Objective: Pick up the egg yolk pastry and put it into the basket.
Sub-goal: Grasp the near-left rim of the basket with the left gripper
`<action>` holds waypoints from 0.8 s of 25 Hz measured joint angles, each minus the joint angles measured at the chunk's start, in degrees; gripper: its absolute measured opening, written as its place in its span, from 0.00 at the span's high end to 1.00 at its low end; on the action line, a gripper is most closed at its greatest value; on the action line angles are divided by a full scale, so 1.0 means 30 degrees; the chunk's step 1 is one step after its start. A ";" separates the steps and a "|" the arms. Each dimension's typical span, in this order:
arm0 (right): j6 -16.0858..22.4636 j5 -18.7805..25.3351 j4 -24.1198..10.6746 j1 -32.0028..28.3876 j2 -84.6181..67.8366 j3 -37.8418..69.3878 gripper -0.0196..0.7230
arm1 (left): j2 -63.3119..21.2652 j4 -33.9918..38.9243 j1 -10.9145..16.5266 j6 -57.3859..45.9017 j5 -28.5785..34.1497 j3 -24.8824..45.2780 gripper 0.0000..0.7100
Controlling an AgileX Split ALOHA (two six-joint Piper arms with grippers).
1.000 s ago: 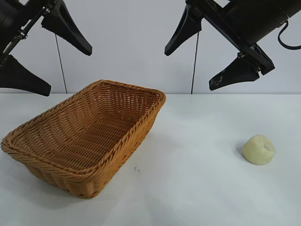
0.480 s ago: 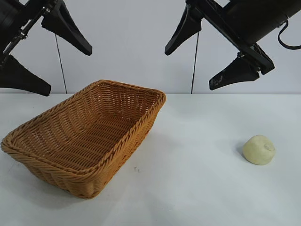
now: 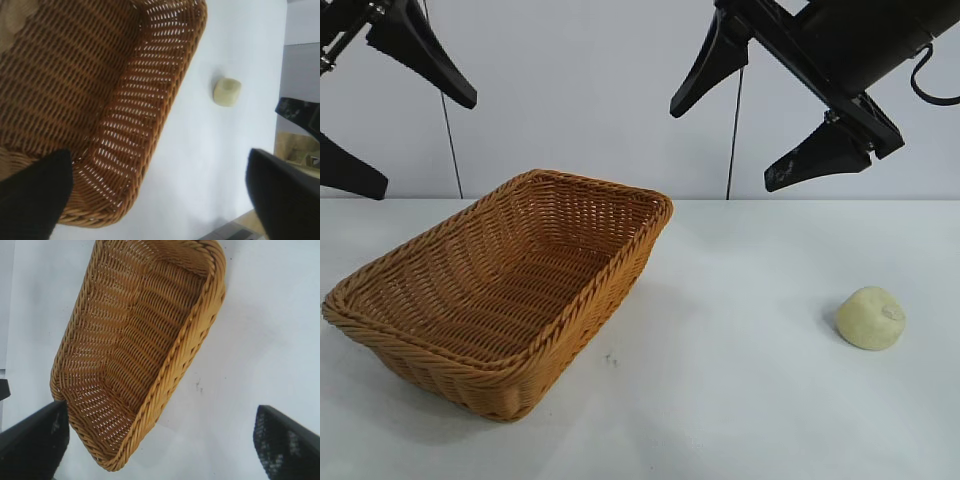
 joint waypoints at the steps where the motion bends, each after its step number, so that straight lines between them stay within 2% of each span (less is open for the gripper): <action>1: 0.0000 0.0000 0.0000 0.0000 0.0000 0.0000 0.04 | -0.0385 0.0674 0.0000 -0.0812 0.0062 0.0040 0.03; 6: 0.0000 0.0021 -0.0062 0.0000 0.0000 0.0000 0.04 | -0.3028 0.3360 -0.0059 -0.5936 0.0149 0.1065 0.03; 8: 0.0000 0.0002 -0.0062 0.0000 0.0000 0.0000 0.04 | -0.3582 0.3717 -0.0233 -0.7021 0.0164 0.1436 0.03; 13: 0.0000 0.0002 -0.0062 0.0000 0.0000 0.0000 0.04 | -0.5828 0.6917 -0.2119 -1.3319 0.0148 0.3459 0.03; 18: 0.0000 0.0002 -0.0062 0.0000 0.0000 0.0000 0.04 | -0.5791 1.0024 -0.4210 -1.8901 -0.1126 0.4128 0.03; 20: 0.0000 0.0002 -0.0062 0.0000 0.0000 0.0000 0.04 | -0.5493 1.0948 -0.4760 -2.0528 -0.1832 0.4128 0.03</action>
